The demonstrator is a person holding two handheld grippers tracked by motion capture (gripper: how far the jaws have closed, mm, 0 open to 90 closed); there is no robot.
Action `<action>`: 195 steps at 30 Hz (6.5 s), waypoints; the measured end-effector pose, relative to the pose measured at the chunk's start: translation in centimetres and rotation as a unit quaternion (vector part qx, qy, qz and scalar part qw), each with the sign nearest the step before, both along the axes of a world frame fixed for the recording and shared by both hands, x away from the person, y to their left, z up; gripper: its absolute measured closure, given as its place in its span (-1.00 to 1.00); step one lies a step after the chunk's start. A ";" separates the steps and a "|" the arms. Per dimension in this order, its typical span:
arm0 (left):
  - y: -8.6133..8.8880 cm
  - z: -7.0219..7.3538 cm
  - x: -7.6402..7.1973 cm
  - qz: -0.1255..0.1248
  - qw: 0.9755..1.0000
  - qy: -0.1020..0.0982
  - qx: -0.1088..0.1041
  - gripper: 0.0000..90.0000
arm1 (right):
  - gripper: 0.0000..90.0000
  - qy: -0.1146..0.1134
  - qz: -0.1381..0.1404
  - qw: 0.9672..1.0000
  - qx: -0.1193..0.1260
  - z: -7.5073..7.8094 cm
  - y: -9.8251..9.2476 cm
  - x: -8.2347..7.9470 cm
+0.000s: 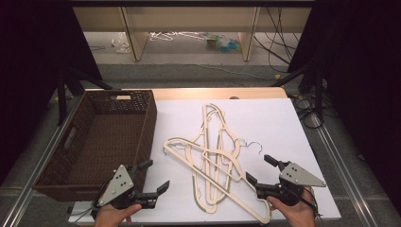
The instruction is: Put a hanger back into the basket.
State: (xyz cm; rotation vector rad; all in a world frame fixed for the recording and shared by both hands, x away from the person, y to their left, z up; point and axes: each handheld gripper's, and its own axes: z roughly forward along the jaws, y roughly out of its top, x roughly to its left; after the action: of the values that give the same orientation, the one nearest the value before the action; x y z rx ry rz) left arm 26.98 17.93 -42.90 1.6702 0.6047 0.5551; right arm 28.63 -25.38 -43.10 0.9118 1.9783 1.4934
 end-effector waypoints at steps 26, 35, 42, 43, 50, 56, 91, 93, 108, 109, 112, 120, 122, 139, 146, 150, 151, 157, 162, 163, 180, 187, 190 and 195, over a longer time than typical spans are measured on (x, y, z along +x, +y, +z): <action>-0.4 0.0 -0.2 -0.004 1.000 0.009 -0.002 -0.65 | -0.23 0.120 0.026 0.985 -0.120 -0.5 0.0 2.6; -0.6 -0.1 -0.2 -0.011 1.000 0.009 0.006 -0.65 | 0.06 0.239 0.052 0.949 -0.201 -2.5 1.0 4.5; -0.7 -0.2 -0.2 -0.016 1.000 0.006 0.005 -0.65 | 0.25 0.284 0.064 0.928 -0.234 -2.9 1.5 6.0; -0.7 -0.2 -0.2 -0.016 1.000 0.007 0.006 -0.64 | 0.26 0.287 0.068 0.924 -0.242 -3.0 1.6 6.1; -0.8 -0.2 -0.3 -0.014 1.000 0.012 0.009 -0.64 | 0.49 0.296 0.074 0.912 -0.274 -3.3 2.6 6.3; -0.8 -0.2 -0.2 -0.016 1.000 0.007 0.018 -0.64 | 0.56 0.298 0.069 0.902 -0.305 -3.1 3.4 6.7; -10.4 -2.4 7.0 -0.026 0.983 0.089 0.157 -0.41 | 0.78 0.205 0.111 0.890 -0.391 1.3 4.2 4.6; -11.2 -2.6 7.7 -0.029 0.981 0.090 0.171 -0.40 | 0.78 0.196 0.116 0.891 -0.393 1.6 4.4 4.4; -14.5 -3.8 10.6 -0.070 0.960 0.095 0.254 -0.04 | 0.78 0.170 0.136 0.888 -0.406 2.5 5.2 3.5; -14.5 -3.7 11.0 -0.078 0.959 0.099 0.255 0.00 | 0.77 0.168 0.139 0.887 -0.407 2.5 5.3 3.5; -14.9 -4.0 11.4 -0.090 0.957 0.096 0.259 0.10 | 0.77 0.165 0.145 0.888 -0.404 2.6 5.4 3.4; -14.7 -3.6 11.3 -0.140 0.952 0.092 0.255 0.51 | 0.77 0.152 0.157 0.889 -0.403 2.9 5.4 3.2; -14.3 -3.1 11.3 -0.153 0.949 0.092 0.258 0.53 | 0.77 0.149 0.162 0.888 -0.403 2.9 5.3 3.2; -12.3 2.2 8.6 -0.230 0.938 0.142 0.219 0.75 | 0.70 0.123 0.191 0.901 -0.368 3.5 3.8 3.5; -12.2 3.3 7.2 -0.241 0.935 0.162 0.201 0.87 | 0.45 0.128 0.175 0.916 -0.338 4.3 3.3 3.4; -12.4 3.8 6.7 -0.239 0.936 0.155 0.207 0.90 | 0.27 0.130 0.156 0.931 -0.303 4.6 3.1 3.4; -12.3 4.1 6.7 -0.234 0.937 0.156 0.205 0.90 | 0.09 0.122 0.132 0.945 -0.273 5.0 2.8 3.5; -11.1 5.2 7.3 -0.192 0.950 0.163 0.186 0.90 | -0.16 0.108 0.088 0.976 -0.170 6.4 1.3 3.9; -10.2 6.2 8.1 -0.166 0.957 0.169 0.168 0.90 | -0.20 0.102 0.067 0.983 -0.140 6.2 0.7 3.8; -10.0 6.5 8.2 -0.160 0.958 0.173 0.161 0.90 | -0.20 0.099 0.064 0.984 -0.134 6.1 0.7 3.7; -5.9 16.8 9.1 -0.104 0.982 0.128 0.091 0.90 | -0.32 0.083 0.085 0.989 -0.082 4.2 -0.2 1.9; -1.6 19.5 9.4 -0.049 0.986 0.105 0.116 0.90 | -0.34 0.091 0.089 0.988 -0.083 3.4 -0.4 1.8; 1.8 19.5 10.0 -0.002 0.988 0.099 0.122 0.90 | -0.37 0.086 0.083 0.989 -0.081 3.0 -0.3 1.9; 6.1 18.5 11.0 0.046 0.985 0.102 0.129 0.90 | -0.39 0.089 0.080 0.990 -0.077 2.8 -0.2 1.9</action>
State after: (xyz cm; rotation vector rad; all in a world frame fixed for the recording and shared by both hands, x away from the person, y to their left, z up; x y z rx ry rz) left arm 38.00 24.02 -24.36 1.9679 0.7876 0.5518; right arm 30.55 -25.63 -40.31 0.8636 2.3094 1.3585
